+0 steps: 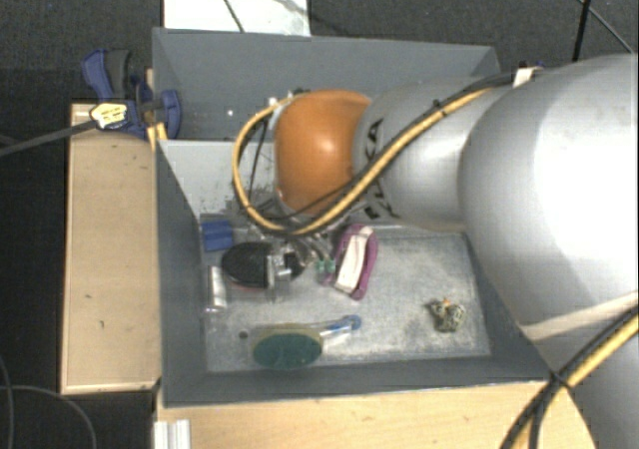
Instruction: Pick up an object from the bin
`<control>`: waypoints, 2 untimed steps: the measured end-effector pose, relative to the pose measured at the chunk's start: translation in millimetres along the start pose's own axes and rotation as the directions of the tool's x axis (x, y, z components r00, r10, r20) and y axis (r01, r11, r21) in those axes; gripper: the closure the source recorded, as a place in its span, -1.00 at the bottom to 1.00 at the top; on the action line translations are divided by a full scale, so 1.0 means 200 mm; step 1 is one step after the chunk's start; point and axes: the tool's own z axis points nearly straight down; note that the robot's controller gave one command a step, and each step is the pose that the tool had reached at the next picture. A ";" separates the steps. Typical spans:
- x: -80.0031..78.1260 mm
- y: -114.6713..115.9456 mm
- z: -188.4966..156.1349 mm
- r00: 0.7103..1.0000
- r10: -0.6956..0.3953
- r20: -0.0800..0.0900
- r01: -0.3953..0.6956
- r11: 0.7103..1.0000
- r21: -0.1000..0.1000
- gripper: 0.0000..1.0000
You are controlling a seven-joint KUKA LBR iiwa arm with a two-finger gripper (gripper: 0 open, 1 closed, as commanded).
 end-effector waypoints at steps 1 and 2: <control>0.21 0.09 -0.37 0.989 -0.148 0.002 0.148 0.989 0.000 1.00; 0.19 0.09 -1.43 0.993 -0.116 0.012 0.116 0.993 0.001 1.00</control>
Offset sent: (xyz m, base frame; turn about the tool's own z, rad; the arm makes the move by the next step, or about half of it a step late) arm -0.0452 0.0081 0.0712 -0.1477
